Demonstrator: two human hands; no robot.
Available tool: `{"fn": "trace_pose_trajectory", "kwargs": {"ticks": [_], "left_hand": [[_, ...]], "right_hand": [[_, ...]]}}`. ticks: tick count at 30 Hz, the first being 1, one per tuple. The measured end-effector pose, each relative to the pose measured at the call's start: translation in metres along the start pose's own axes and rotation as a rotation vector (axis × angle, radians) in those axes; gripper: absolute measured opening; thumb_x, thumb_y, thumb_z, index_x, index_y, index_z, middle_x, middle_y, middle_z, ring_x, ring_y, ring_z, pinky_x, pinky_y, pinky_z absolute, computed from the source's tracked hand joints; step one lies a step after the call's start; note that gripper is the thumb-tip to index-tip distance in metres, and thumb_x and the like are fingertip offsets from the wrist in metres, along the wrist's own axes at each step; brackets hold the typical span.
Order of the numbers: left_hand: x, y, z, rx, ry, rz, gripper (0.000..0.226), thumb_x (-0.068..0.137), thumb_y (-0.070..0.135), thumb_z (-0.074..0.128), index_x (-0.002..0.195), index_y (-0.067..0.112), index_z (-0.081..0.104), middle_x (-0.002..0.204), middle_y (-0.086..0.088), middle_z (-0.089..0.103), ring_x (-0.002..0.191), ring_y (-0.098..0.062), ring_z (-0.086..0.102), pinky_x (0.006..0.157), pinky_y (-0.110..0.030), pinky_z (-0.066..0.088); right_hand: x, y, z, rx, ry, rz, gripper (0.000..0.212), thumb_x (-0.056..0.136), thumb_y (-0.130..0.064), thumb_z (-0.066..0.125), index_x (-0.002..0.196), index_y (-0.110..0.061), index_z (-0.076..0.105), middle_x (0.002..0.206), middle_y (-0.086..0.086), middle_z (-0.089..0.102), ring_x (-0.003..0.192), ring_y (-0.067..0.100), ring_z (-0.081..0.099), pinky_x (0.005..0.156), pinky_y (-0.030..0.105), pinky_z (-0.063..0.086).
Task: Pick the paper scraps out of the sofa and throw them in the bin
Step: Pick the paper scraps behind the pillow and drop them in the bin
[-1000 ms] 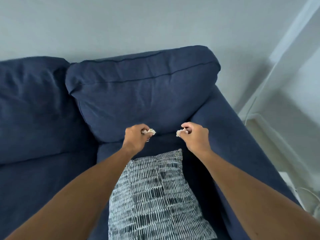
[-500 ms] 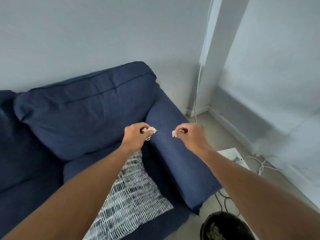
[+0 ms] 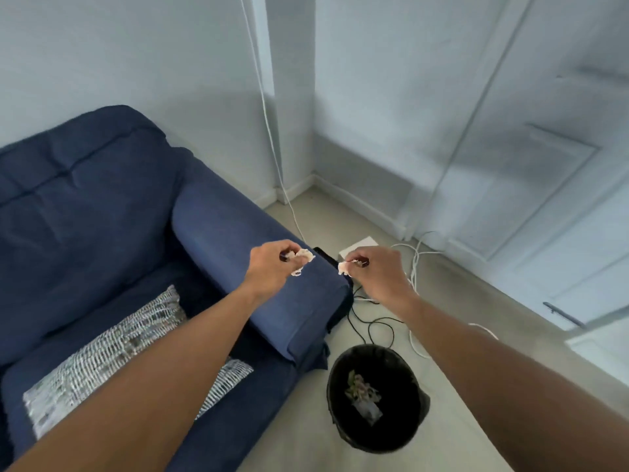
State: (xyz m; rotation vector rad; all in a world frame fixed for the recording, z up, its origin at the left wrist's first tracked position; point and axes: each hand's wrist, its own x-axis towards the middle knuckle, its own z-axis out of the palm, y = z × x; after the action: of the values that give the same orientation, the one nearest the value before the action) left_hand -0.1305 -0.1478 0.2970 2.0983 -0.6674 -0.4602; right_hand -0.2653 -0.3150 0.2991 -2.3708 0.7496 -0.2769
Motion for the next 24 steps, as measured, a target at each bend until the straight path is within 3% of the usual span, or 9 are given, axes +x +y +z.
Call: {"fn": "trace_pose_trajectory", "kwargs": {"ticks": [2, 4, 12, 16, 21, 23, 24], "left_hand": [[-0.003, 0.005, 0.027, 0.014, -0.043, 0.016, 0.009, 0.088, 0.028, 0.074, 0.092, 0.019, 0.075, 0.08, 0.001, 0.07, 0.068, -0.005, 0.056, 0.061, -0.013, 0.045], [-0.005, 0.007, 0.051, 0.041, -0.075, 0.031, 0.01, 0.089, 0.028, 0.074, 0.094, 0.019, 0.075, 0.082, 0.001, 0.07, 0.071, -0.005, 0.057, 0.062, -0.011, 0.043], [-0.014, -0.002, 0.136, 0.169, -0.207, 0.071, 0.015, 0.089, 0.029, 0.073, 0.097, 0.016, 0.074, 0.085, 0.001, 0.071, 0.077, -0.011, 0.059, 0.062, -0.007, 0.037], [-0.016, -0.022, 0.171, 0.145, -0.261, 0.029, 0.021, 0.087, 0.029, 0.075, 0.103, 0.016, 0.074, 0.092, -0.001, 0.071, 0.087, -0.017, 0.062, 0.075, -0.022, 0.041], [-0.026, -0.049, 0.202, 0.163, -0.302, -0.004, 0.019, 0.086, 0.029, 0.075, 0.103, 0.02, 0.075, 0.093, 0.002, 0.07, 0.089, -0.013, 0.062, 0.072, -0.015, 0.04], [-0.032, -0.062, 0.211, 0.164, -0.324, -0.024, 0.017, 0.086, 0.028, 0.075, 0.102, 0.022, 0.075, 0.094, 0.003, 0.07, 0.091, -0.013, 0.063, 0.075, -0.016, 0.044], [-0.035, -0.067, 0.214, 0.165, -0.327, -0.03, 0.017, 0.086, 0.028, 0.075, 0.102, 0.022, 0.075, 0.095, 0.002, 0.07, 0.093, -0.015, 0.063, 0.081, -0.021, 0.048]], "right_hand": [[-0.013, 0.025, -0.007, -0.002, 0.02, 0.018, 0.01, 0.089, -0.022, 0.07, 0.092, -0.018, 0.079, 0.094, -0.005, 0.076, 0.078, 0.007, 0.061, 0.085, 0.012, 0.038], [-0.026, 0.047, -0.013, 0.001, 0.018, 0.053, 0.01, 0.089, -0.021, 0.072, 0.095, -0.018, 0.079, 0.095, -0.003, 0.076, 0.076, 0.005, 0.059, 0.072, 0.005, 0.034], [-0.066, 0.133, -0.002, 0.099, -0.004, 0.211, 0.008, 0.085, -0.02, 0.076, 0.092, -0.019, 0.078, 0.095, -0.002, 0.075, 0.086, 0.012, 0.067, 0.084, 0.025, 0.049], [-0.083, 0.166, 0.019, 0.085, -0.026, 0.283, 0.01, 0.086, -0.021, 0.073, 0.095, -0.018, 0.078, 0.094, 0.001, 0.075, 0.085, 0.016, 0.066, 0.085, 0.031, 0.051], [-0.106, 0.198, 0.044, 0.07, -0.072, 0.314, 0.009, 0.088, -0.017, 0.072, 0.095, -0.015, 0.078, 0.091, -0.001, 0.074, 0.08, 0.009, 0.063, 0.072, 0.002, 0.033], [-0.114, 0.209, 0.055, 0.07, -0.089, 0.336, 0.01, 0.088, -0.018, 0.072, 0.095, -0.016, 0.078, 0.089, 0.001, 0.074, 0.077, 0.01, 0.064, 0.073, 0.003, 0.036], [-0.118, 0.213, 0.059, 0.074, -0.101, 0.351, 0.01, 0.088, -0.018, 0.071, 0.095, -0.018, 0.078, 0.089, 0.002, 0.074, 0.079, 0.012, 0.065, 0.077, 0.009, 0.042]]}}
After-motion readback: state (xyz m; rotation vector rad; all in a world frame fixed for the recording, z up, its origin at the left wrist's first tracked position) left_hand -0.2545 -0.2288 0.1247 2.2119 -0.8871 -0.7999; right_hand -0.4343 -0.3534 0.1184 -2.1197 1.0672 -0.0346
